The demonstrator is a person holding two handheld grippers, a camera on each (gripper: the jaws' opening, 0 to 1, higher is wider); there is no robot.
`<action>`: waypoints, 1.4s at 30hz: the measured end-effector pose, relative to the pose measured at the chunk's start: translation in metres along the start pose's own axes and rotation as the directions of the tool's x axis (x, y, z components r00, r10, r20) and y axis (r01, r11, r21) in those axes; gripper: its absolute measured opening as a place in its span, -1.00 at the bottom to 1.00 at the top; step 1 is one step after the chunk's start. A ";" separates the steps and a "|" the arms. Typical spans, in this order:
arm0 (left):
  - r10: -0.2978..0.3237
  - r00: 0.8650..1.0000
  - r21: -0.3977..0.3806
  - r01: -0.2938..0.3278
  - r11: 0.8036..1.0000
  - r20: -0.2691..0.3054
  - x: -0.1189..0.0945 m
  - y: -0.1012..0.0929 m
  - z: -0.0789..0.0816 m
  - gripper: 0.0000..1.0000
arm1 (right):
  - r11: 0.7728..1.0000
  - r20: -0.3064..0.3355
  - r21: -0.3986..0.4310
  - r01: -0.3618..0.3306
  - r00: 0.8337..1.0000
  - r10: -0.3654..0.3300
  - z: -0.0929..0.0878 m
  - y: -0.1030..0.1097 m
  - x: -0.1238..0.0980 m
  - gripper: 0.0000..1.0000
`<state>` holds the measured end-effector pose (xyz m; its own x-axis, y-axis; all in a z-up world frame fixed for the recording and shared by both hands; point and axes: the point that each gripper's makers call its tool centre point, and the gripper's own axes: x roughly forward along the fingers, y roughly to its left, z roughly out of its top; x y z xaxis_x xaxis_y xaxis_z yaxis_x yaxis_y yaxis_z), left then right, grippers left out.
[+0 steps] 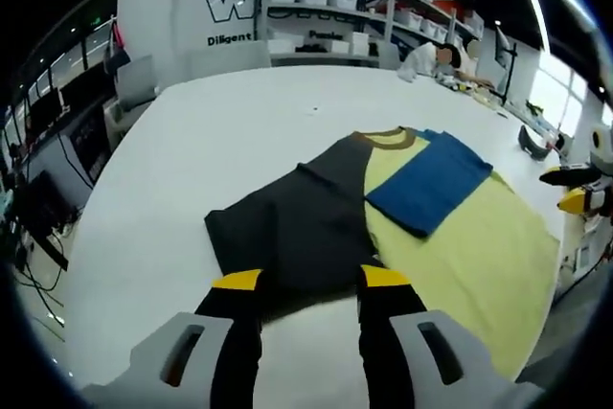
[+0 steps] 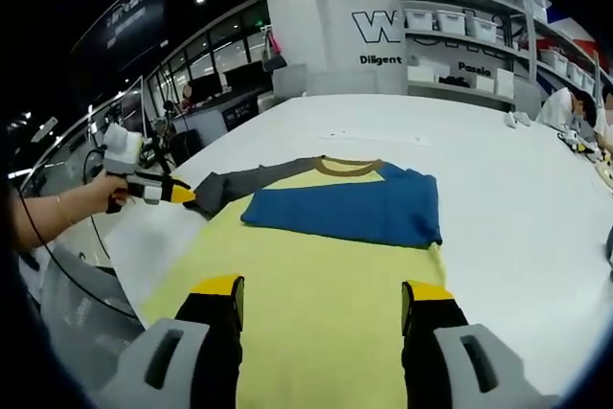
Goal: Fold the garment on the visible template until the final outline fits inside the template.
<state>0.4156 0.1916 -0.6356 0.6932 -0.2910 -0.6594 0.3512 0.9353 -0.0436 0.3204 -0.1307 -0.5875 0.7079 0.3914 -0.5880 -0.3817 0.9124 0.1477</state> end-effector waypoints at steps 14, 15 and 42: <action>-0.053 0.997 -0.022 0.052 0.998 -0.061 0.018 -0.004 -0.010 -0.54 | 1.000 0.001 0.021 0.022 1.000 -0.022 -0.003 -0.008 -0.003 0.29; -0.044 0.998 -0.020 0.043 0.999 -0.054 0.018 -0.002 -0.009 -0.63 | 1.000 0.001 0.020 0.023 1.000 -0.023 -0.003 -0.009 -0.003 0.29; -0.130 0.987 0.065 0.124 0.990 0.090 -0.017 -0.039 0.073 -0.97 | 1.000 0.017 0.006 0.016 1.000 -0.016 0.000 -0.008 -0.005 0.30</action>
<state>0.4363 0.1447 -0.5677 0.6957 -0.4269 -0.5777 0.4749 0.8767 -0.0760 0.3200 -0.1400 -0.5860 0.7237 0.3789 -0.5768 -0.3670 0.9191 0.1434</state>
